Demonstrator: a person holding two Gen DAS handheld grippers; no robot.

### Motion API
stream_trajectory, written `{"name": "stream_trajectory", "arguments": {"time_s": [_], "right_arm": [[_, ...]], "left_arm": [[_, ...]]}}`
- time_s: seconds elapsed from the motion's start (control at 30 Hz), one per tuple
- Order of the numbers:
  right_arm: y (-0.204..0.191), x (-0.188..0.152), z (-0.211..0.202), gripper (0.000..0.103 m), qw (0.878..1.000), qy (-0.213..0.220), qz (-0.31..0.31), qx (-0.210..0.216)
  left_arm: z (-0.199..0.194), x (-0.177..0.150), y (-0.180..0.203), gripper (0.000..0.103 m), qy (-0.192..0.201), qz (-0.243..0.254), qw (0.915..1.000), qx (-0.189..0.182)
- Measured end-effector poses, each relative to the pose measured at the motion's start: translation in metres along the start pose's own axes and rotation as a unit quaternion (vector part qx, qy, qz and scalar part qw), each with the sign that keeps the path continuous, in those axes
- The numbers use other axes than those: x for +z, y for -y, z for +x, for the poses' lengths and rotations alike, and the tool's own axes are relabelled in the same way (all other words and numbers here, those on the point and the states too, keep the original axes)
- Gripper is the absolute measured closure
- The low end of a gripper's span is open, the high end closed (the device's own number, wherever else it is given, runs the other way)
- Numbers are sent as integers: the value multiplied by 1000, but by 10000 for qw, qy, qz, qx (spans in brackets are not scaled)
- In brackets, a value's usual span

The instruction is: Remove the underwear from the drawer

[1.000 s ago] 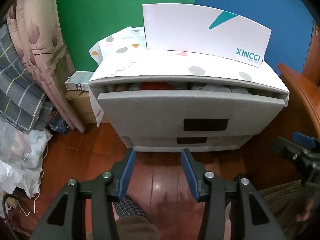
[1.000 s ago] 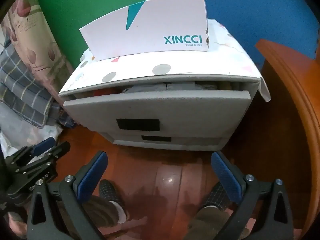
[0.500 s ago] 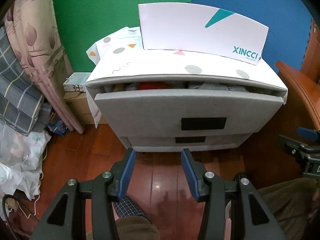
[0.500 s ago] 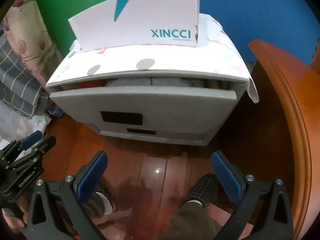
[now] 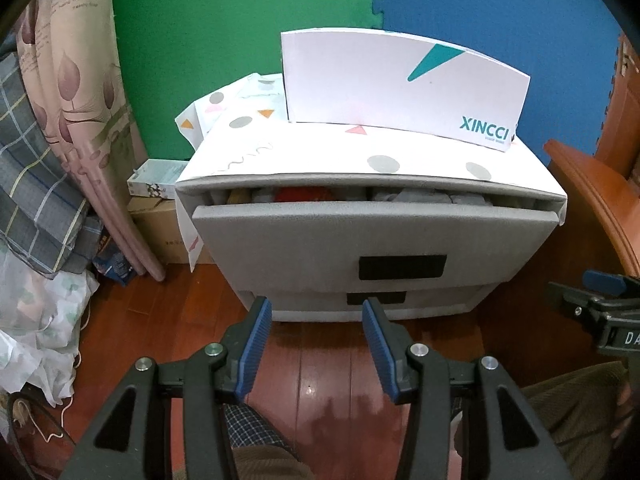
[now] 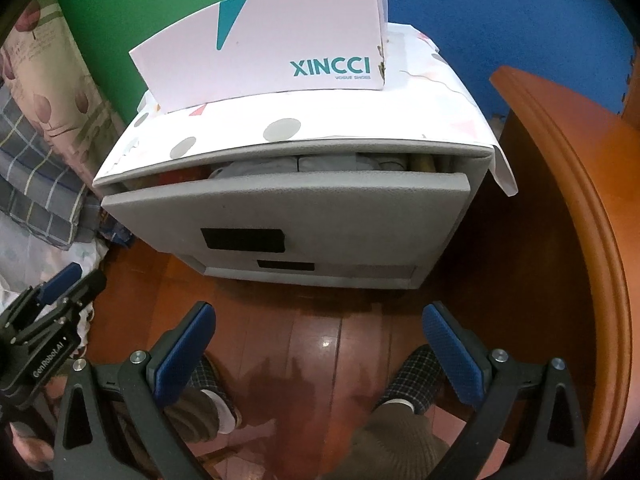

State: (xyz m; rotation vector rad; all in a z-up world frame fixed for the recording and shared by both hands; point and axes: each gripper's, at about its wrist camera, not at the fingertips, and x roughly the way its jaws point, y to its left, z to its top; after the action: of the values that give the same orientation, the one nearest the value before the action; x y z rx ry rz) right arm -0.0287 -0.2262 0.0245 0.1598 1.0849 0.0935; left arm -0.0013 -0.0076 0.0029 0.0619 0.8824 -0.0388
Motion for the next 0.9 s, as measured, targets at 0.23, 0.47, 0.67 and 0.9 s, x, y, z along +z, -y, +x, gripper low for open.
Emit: {"name": "stream_trajectory", "arguments": {"time_s": [0.23, 0.47, 0.67, 0.9], "right_arm": [[-4, -1, 1, 1, 9999, -7, -94, -39], [-3, -1, 0, 1, 9999, 52, -73, -66], [-2, -1, -1, 1, 9999, 41, -66, -80], [1, 0, -1, 1, 10000, 41, -19, -50]], "left_arm": [[2, 0, -1, 55, -85, -25, 10000, 2], [3, -1, -2, 55, -135, -26, 9999, 97], [4, -1, -6, 55, -197, -97, 9997, 138], [7, -1, -7, 55, -268, -112, 9994, 164]]}}
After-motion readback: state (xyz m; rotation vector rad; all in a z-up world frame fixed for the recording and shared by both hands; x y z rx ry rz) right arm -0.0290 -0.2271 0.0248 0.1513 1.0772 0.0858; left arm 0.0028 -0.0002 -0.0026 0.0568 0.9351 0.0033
